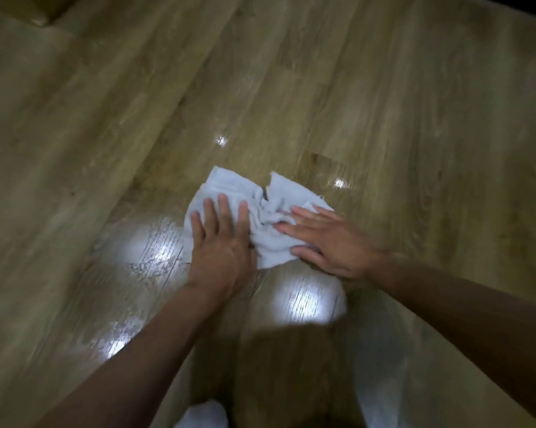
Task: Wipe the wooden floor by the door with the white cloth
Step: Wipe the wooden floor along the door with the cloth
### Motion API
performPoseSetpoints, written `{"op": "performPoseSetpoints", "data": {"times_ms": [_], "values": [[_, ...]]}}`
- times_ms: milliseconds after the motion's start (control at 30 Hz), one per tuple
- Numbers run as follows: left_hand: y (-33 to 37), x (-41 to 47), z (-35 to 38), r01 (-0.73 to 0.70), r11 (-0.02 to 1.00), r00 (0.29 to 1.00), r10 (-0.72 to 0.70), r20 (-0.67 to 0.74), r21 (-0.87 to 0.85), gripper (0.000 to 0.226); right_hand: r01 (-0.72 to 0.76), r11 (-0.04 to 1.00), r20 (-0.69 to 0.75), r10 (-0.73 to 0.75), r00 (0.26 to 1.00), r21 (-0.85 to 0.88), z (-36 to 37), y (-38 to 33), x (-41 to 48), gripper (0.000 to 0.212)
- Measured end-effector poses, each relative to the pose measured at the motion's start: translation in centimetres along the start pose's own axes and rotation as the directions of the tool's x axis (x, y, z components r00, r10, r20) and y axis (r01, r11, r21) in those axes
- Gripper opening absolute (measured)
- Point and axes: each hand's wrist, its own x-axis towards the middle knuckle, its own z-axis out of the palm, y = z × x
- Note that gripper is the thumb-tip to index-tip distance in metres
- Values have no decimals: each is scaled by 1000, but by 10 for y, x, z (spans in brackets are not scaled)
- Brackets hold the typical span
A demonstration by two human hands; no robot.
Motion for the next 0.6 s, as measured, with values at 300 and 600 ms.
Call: {"op": "performPoseSetpoints", "data": {"times_ms": [300, 600], "values": [[40, 7, -13, -206, 969, 978, 201, 49, 138, 81, -108, 988, -162, 126, 979, 114, 20, -34, -58, 44], [73, 53, -26, -115, 963, 987, 83, 137, 242, 83, -305, 885, -69, 350, 934, 351, 2, -17, -43, 47]]}}
